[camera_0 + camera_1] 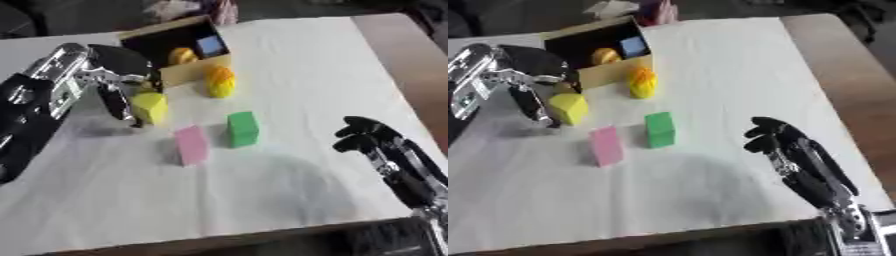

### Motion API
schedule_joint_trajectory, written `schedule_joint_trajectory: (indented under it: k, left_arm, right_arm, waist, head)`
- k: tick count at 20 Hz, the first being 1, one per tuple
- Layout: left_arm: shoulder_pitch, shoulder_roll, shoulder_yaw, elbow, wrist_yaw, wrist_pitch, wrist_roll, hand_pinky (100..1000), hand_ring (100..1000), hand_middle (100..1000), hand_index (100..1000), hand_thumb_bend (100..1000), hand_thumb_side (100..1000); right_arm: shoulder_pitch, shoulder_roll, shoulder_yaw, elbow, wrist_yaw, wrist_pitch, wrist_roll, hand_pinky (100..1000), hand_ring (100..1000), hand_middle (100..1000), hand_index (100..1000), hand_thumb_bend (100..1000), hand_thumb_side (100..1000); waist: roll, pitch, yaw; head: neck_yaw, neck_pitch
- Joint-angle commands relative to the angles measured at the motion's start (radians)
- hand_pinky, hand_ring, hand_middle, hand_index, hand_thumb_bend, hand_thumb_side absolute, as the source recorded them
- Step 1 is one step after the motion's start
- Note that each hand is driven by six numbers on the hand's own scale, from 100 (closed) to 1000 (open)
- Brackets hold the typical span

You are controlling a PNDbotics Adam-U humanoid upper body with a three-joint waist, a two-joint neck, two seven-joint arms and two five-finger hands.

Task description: Pick up objects on the table and place them in the box.

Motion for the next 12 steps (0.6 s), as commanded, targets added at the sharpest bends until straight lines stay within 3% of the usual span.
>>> schedule_joint_trajectory:
  k: [1, 8, 12]
  left_arm:
    - [-0.010, 0.041, 0.015, -0.055, 0.032, -0.030, 0.001, 783, 740, 497, 620, 356, 299]
    - [-0.010, 0.117, 0.064, -0.194, 0.139, 0.020, 0.049, 779, 723, 466, 587, 316, 270]
    - [-0.050, 0.120, 0.137, -0.155, 0.150, 0.084, 0.086, 772, 723, 471, 599, 327, 248]
  right_arm:
    - [-0.007, -0.013, -0.006, -0.021, 0.003, -0.001, -0.006, 694, 658, 680, 866, 100, 684]
    - [-0.003, -0.018, -0.009, -0.019, 0.006, 0.000, -0.010, 694, 657, 680, 866, 100, 684]
    - [0.000, -0.018, -0.009, -0.018, 0.006, 0.000, -0.011, 694, 657, 680, 866, 100, 686]
  waist:
    - [0.001, -0.014, 0.003]
    - [0.007, -0.020, 0.010]
    - [0.005, -0.024, 0.013]
  head:
    - [0.000, 0.004]
    - [-0.005, 0.004]
    - [-0.007, 0.004]
